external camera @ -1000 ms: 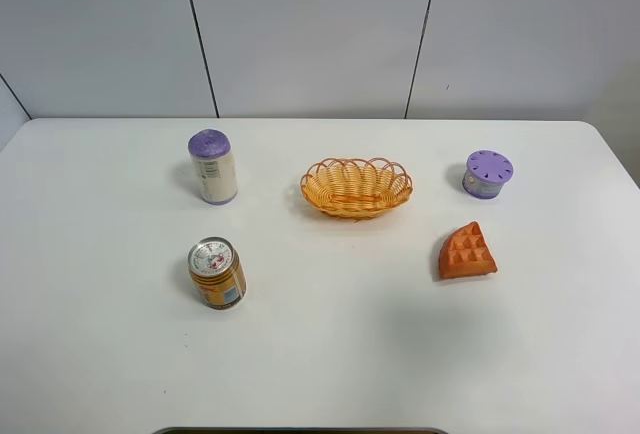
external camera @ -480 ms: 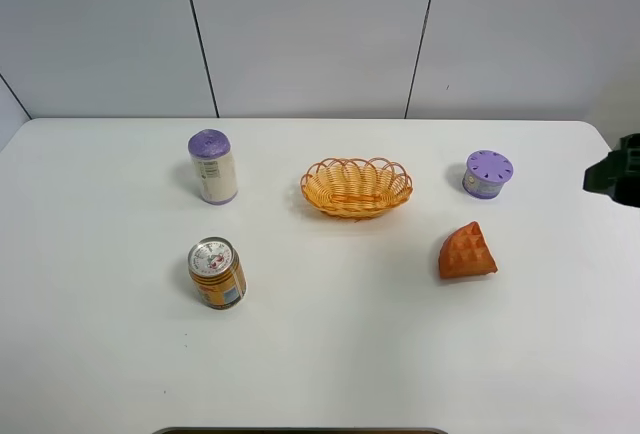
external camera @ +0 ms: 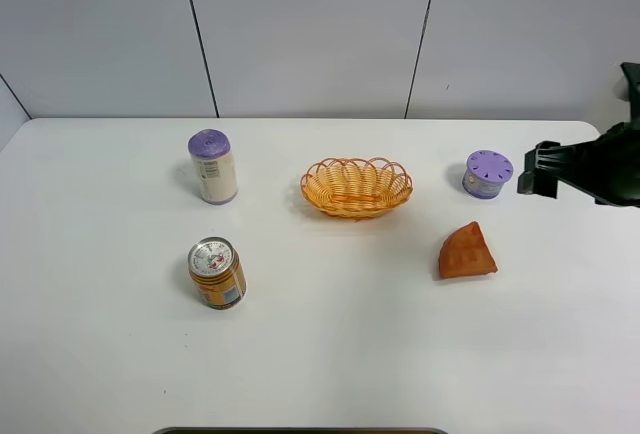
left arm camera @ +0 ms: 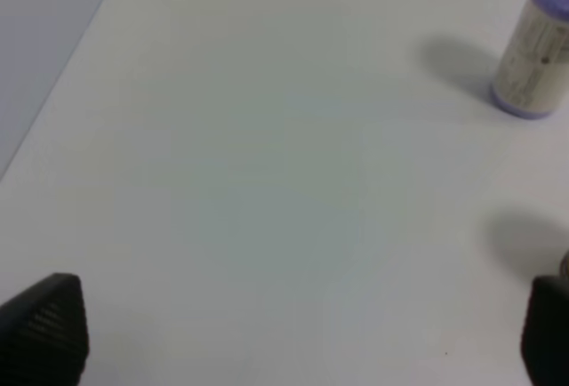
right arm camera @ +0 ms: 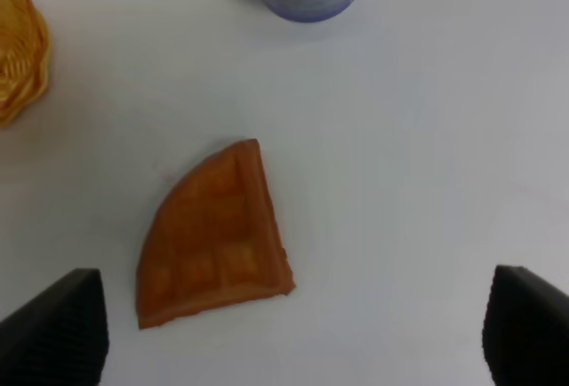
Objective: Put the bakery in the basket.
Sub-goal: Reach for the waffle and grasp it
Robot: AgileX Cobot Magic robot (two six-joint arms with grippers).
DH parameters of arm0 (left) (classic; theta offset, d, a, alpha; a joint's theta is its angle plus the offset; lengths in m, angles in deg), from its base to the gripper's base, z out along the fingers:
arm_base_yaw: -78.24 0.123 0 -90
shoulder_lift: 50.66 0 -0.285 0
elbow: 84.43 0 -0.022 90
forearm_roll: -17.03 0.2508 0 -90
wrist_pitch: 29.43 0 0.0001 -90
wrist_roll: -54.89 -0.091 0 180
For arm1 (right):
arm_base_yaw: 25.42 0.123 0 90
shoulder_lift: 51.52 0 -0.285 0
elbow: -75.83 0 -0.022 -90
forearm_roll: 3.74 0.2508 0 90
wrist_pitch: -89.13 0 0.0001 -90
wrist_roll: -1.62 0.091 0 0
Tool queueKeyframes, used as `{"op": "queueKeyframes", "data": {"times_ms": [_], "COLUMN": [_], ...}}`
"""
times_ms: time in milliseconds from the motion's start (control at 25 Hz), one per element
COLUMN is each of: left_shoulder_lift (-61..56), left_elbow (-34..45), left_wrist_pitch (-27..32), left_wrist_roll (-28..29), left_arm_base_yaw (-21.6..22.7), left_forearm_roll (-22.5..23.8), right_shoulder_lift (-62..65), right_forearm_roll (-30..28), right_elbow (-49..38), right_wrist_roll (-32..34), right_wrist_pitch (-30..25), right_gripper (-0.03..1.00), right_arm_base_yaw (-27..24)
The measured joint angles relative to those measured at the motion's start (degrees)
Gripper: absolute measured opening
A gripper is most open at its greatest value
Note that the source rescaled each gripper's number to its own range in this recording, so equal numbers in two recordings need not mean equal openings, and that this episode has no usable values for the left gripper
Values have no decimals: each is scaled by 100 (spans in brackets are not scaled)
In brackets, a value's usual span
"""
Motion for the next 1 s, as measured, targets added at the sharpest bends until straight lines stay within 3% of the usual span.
{"op": "queueKeyframes", "data": {"times_ms": [360,1000], "left_shoulder_lift": [0,0], "left_elbow": [0,0], "left_wrist_pitch": [0,0], "left_wrist_roll": [0,0], "left_arm_base_yaw": [0,0], "left_forearm_roll": [0,0], "right_shoulder_lift": [-1212,-2792], "right_forearm_roll": [0,274], "right_elbow": [183,183], "right_wrist_roll": [438,585], "right_wrist_pitch": [506,1185], "right_gripper": [50,50], "right_arm_base_yaw": [142,620]}}
